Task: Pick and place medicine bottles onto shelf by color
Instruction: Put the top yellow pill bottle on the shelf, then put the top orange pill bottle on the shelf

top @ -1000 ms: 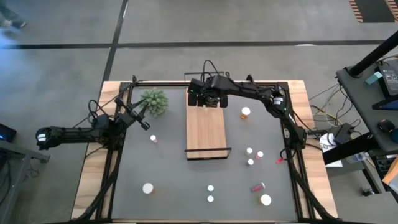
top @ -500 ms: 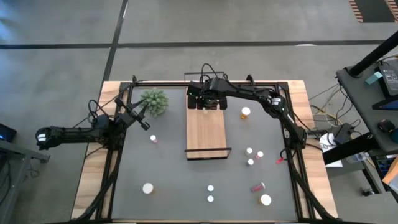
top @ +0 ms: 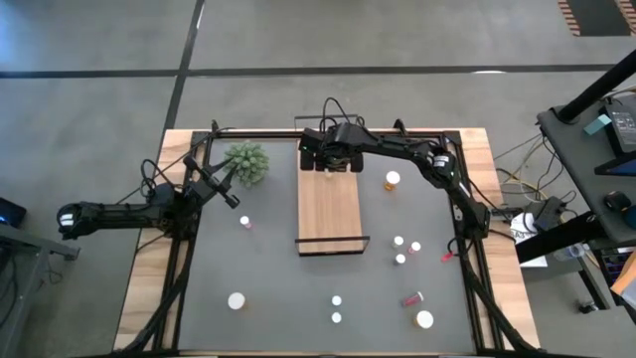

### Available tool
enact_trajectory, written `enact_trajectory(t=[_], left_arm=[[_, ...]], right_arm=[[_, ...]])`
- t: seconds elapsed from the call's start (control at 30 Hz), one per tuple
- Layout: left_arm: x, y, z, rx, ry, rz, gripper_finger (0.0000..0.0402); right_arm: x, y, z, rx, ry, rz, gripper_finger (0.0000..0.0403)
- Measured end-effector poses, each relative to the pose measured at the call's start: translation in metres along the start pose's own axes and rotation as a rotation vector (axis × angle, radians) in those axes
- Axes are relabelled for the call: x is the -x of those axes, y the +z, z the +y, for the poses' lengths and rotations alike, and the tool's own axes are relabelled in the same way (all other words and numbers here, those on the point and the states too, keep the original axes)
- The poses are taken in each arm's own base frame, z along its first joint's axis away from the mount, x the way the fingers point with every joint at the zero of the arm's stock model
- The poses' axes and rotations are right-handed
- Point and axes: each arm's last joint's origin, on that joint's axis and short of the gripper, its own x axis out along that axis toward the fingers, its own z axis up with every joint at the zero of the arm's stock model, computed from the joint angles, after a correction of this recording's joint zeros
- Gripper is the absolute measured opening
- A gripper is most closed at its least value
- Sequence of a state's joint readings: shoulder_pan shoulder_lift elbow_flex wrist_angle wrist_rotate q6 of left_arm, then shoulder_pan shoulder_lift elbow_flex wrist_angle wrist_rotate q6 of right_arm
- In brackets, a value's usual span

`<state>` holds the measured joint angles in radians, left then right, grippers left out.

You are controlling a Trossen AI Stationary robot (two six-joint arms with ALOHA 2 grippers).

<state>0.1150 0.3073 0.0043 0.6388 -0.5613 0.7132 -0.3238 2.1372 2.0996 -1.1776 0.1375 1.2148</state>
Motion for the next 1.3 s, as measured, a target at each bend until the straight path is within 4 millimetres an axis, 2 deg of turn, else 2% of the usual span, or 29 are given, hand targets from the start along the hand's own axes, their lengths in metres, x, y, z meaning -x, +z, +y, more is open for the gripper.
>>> enact_trajectory(t=[0.83, 1.0, 1.3], left_arm=[[0.0, 0.0, 0.0, 0.0, 0.0, 0.0, 0.0072], [0.0, 0.0, 0.0, 0.0, 0.0, 0.0, 0.0072], [0.0, 0.0, 0.0, 0.0, 0.0, 0.0, 0.0072]], right_arm=[[-0.0029, 0.0023, -0.0001, -0.049, 0.003, -0.027, 0.0131], [-0.0034, 0.0022, -0.0007, -0.059, -0.005, -0.031, 0.0157], [0.0029, 0.003, -0.0023, -0.063, -0.007, -0.048, 0.0234]])
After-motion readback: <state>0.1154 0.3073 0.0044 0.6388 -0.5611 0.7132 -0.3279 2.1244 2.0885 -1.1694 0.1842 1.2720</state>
